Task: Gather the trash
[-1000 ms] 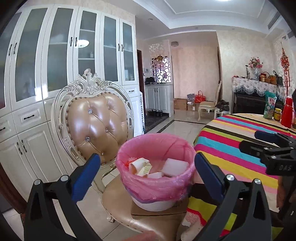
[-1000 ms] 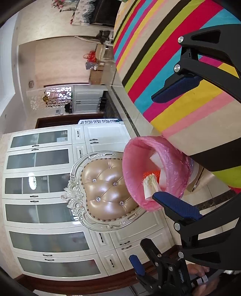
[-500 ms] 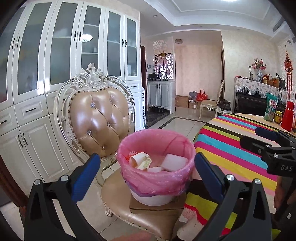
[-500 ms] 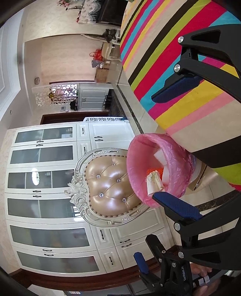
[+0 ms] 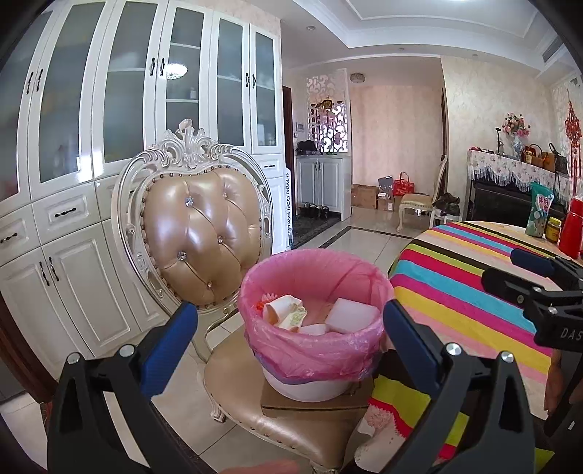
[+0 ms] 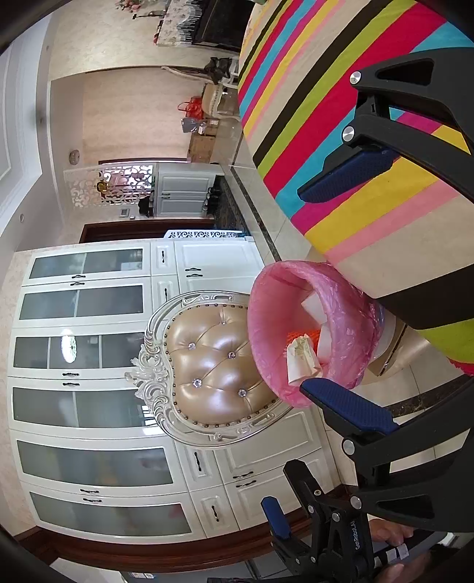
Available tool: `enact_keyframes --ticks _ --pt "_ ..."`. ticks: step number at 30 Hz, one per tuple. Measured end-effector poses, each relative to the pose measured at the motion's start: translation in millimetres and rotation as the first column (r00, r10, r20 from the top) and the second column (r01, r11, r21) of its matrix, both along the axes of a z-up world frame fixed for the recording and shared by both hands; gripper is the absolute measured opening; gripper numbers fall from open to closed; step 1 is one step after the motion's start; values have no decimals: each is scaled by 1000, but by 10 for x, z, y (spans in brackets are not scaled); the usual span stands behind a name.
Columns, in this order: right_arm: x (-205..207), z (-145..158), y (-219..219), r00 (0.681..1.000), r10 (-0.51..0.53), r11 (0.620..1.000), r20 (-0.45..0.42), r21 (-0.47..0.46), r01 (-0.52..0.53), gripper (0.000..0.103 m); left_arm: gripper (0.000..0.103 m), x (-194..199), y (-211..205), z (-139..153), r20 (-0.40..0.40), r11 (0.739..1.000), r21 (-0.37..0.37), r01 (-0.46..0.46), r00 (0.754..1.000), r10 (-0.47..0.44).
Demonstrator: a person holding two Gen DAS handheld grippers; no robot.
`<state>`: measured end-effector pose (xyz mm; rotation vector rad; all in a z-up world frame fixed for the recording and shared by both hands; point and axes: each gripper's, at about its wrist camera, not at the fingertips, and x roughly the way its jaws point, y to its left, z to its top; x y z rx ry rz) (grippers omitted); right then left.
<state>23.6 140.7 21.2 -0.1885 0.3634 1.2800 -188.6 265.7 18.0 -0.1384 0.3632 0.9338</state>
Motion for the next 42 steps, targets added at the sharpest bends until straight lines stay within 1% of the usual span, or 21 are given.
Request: enact_keyframes --ticks 15,42 --pt "-49 28 -25 1000 -7 1000 20 16 6 91 99 -9 12 -8 -4 1000 5 -11 1000 11" --pt "-79 26 -10 999 -3 1000 33 11 3 91 99 -75 9 18 4 1000 21 -12 1000 12"
